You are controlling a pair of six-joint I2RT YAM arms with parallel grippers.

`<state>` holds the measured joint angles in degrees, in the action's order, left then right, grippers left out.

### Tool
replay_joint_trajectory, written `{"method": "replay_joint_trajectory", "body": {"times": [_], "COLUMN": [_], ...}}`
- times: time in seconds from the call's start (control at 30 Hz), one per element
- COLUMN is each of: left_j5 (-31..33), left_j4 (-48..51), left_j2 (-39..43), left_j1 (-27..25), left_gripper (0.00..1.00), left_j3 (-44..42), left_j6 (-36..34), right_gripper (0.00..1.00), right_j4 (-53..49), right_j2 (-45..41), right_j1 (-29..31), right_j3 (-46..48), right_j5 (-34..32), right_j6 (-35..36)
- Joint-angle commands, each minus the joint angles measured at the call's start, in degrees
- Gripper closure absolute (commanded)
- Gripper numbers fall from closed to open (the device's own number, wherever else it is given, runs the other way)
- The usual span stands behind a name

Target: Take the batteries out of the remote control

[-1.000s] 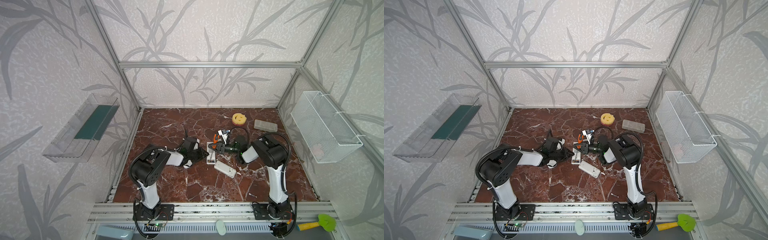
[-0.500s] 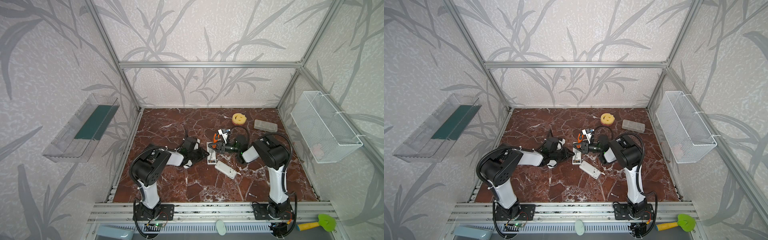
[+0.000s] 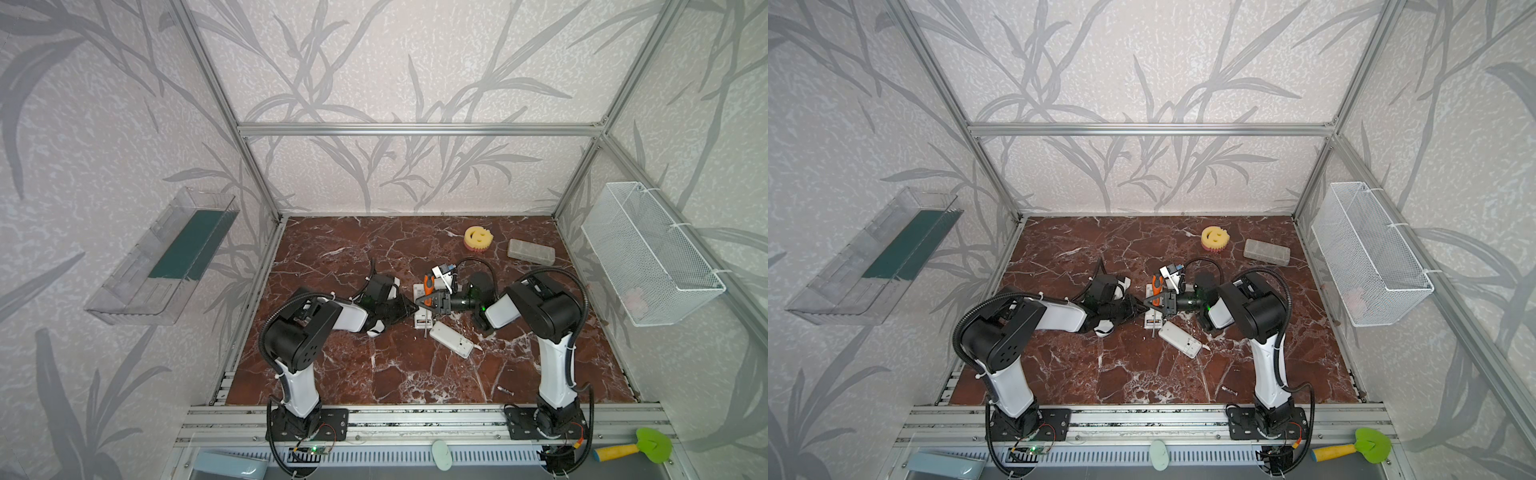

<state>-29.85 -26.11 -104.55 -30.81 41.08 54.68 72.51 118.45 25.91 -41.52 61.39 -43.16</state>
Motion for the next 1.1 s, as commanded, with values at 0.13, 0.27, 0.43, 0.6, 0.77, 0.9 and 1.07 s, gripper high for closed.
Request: {"method": "replay_joint_trajectory", "body": {"times": [0.13,0.27,0.43,0.6,0.77,0.9,1.07], "left_j5": [1.9,2.16,1.51,1.81,2.69,3.13,4.24], "left_j4": [2.97,4.48,2.17,0.82,-0.63,-1.93,-1.32], "left_j2": [-0.79,0.89,1.27,2.07,3.38,3.97,6.12], "left_j1": [-0.65,-0.61,-0.91,-1.86,-3.84,-5.19,-5.25], "left_gripper": [0.78,0.77,0.77,0.77,0.77,0.77,0.77], "left_j3": [-0.92,-0.57,-1.97,-4.02,-5.8,-6.62,-7.89], "left_j6": [0.23,-0.56,0.95,1.78,2.97,3.85,3.2], "right_gripper": [1.0,1.0,1.0,1.0,1.0,1.0,1.0], "right_j4": [-17.43,-27.79,-50.1,-57.32,-59.98,-57.96,-56.75], "right_j2": [-12.39,-22.18,-30.13,-24.77,-18.32,-12.88,-9.5], "right_j1": [-0.6,0.75,5.15,6.33,9.23,9.58,11.01], "right_j3": [1.43,2.63,0.01,-6.68,-12.16,-15.72,-20.52], "right_j5": [-10.0,-21.52,-46.8,-54.87,-62.97,-61.0,-58.14], "right_j6": [15.2,20.89,28.41,29.86,31.93,31.27,31.63]}}
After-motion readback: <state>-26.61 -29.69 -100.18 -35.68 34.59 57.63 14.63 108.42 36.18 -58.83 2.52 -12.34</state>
